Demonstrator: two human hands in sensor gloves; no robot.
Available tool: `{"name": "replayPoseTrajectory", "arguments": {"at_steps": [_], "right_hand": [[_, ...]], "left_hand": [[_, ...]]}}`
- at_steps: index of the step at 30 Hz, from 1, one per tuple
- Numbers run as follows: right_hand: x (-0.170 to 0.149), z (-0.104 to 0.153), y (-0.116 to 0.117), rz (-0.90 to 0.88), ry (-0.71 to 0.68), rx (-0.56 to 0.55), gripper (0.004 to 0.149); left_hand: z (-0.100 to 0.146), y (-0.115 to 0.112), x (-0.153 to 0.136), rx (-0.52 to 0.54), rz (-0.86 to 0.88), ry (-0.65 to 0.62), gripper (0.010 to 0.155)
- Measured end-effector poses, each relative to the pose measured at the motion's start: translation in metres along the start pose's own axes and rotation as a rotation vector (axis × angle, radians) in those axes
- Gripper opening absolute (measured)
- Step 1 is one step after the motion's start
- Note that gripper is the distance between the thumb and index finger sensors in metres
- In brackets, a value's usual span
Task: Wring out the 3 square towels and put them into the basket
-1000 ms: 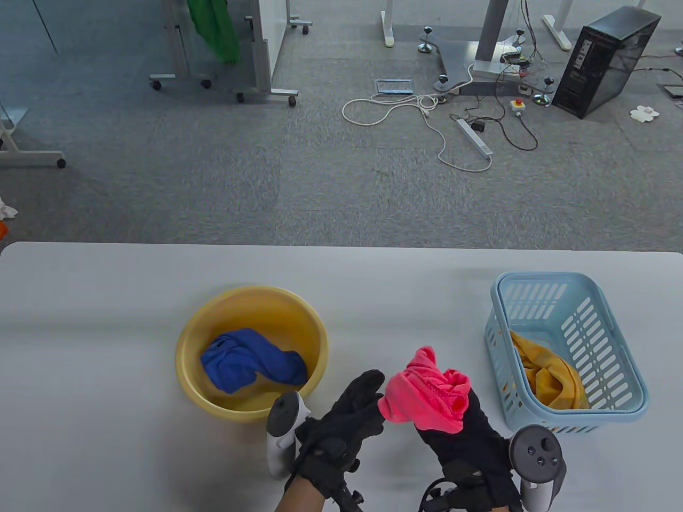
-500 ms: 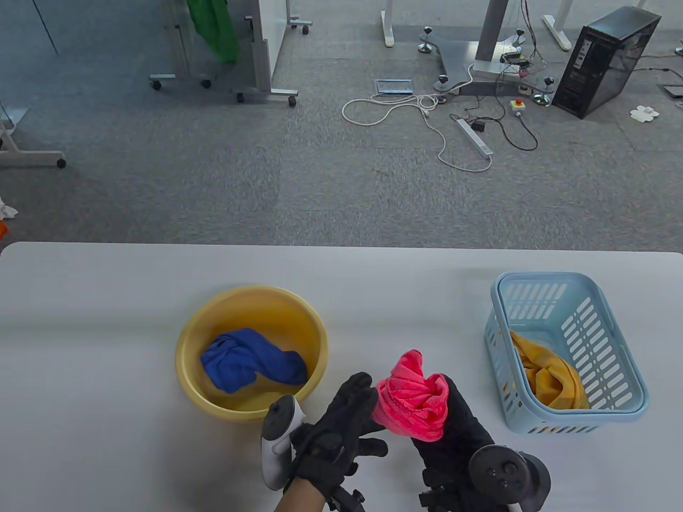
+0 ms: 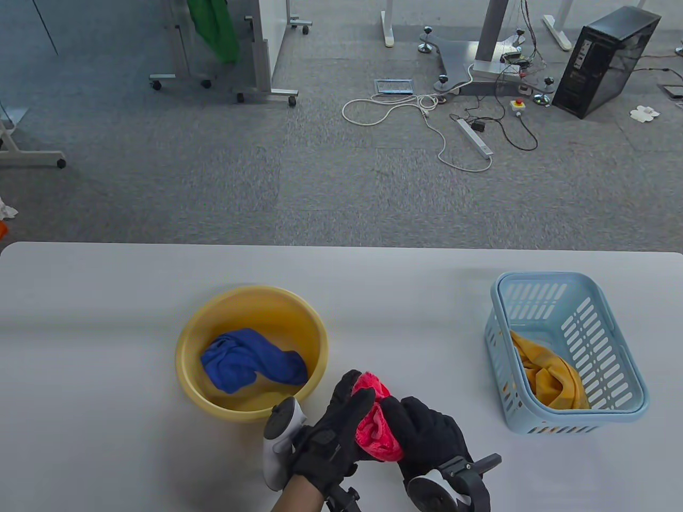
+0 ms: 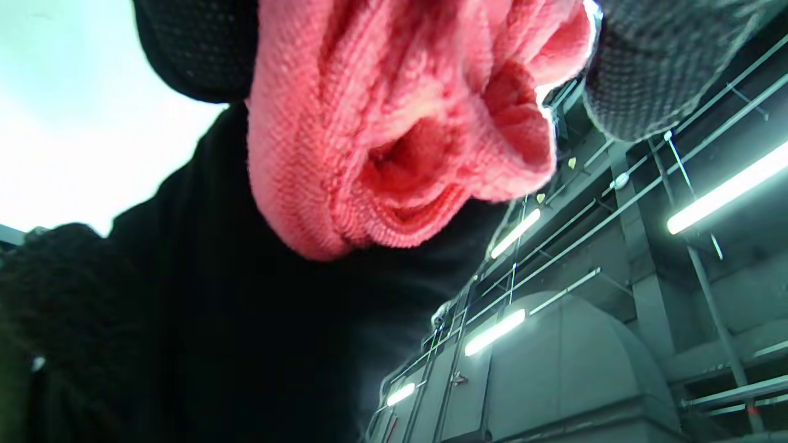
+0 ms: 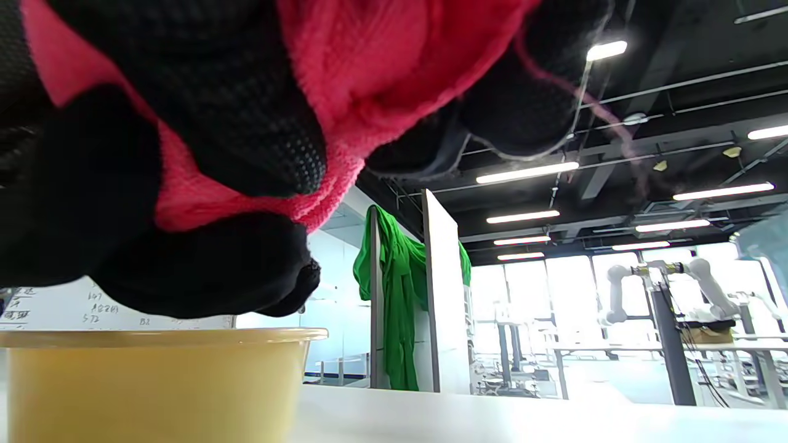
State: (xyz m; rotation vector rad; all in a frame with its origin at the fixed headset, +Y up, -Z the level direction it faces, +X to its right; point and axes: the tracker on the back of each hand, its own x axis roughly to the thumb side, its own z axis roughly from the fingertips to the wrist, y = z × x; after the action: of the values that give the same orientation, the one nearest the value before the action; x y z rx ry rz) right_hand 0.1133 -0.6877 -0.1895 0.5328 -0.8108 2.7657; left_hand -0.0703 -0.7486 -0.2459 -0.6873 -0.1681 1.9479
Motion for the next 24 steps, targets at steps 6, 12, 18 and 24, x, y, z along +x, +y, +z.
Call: {"name": "replayPoseTrajectory", "arguments": {"at_steps": [6, 12, 18, 24], "right_hand": [[0.005, 0.002, 0.0, -0.072, -0.051, -0.042, 0.079], [-0.013, 0.002, 0.004, -0.3, 0.046, -0.026, 0.08], [-0.026, 0.0, 0.012, -0.536, 0.188, 0.045, 0.081], [-0.037, -0.002, 0.022, -0.766, 0.305, 0.19, 0.082]], "left_hand": [[0.001, 0.006, 0.001, 0.126, -0.01, -0.036, 0.069], [0.004, 0.0, 0.006, 0.216, -0.12, -0.156, 0.056], [0.006, -0.006, 0.015, 0.274, -0.327, -0.29, 0.053], [0.011, -0.01, 0.024, 0.342, -0.504, -0.423, 0.049]]}}
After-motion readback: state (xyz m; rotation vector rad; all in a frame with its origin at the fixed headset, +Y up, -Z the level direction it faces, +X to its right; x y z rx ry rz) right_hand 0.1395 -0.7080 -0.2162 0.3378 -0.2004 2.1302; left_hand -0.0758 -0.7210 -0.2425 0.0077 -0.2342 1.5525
